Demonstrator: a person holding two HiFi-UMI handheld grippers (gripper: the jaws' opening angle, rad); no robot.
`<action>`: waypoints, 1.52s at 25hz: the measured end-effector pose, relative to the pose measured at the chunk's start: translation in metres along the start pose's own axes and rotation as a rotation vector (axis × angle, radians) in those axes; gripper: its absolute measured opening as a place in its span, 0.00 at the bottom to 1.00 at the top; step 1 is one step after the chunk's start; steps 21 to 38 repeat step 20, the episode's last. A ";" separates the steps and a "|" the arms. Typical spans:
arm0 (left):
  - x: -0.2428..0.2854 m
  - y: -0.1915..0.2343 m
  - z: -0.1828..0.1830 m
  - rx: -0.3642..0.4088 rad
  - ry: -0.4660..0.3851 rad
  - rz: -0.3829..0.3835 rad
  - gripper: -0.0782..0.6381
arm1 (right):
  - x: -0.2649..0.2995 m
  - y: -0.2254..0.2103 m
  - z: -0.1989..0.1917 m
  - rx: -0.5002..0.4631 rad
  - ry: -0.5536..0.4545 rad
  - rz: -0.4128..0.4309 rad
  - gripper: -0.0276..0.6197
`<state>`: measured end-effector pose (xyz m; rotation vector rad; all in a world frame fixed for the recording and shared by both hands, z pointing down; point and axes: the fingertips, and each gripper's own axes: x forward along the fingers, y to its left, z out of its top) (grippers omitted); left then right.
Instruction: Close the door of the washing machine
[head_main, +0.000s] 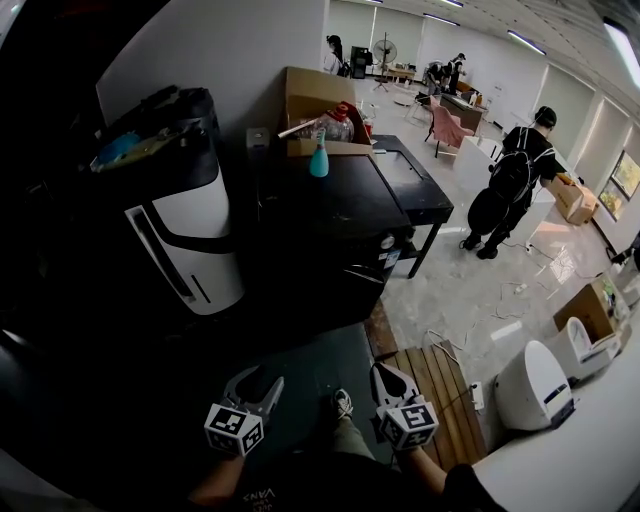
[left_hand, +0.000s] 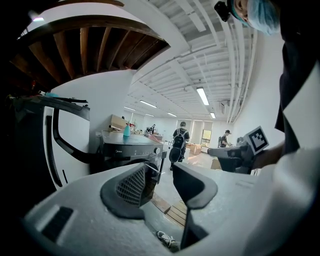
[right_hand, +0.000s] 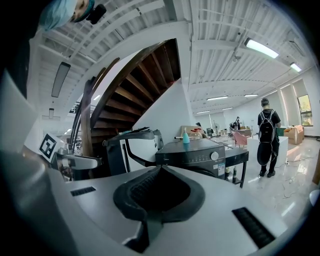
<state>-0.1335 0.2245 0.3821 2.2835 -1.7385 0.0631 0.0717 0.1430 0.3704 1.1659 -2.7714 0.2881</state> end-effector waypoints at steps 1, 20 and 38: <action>0.000 0.001 0.001 0.002 -0.004 0.006 0.34 | 0.000 0.000 0.000 0.000 0.000 0.001 0.04; 0.017 0.007 0.006 0.037 -0.030 0.027 0.12 | 0.022 -0.011 -0.002 0.017 -0.008 0.002 0.04; 0.017 0.007 0.006 0.037 -0.030 0.027 0.12 | 0.022 -0.011 -0.002 0.017 -0.008 0.002 0.04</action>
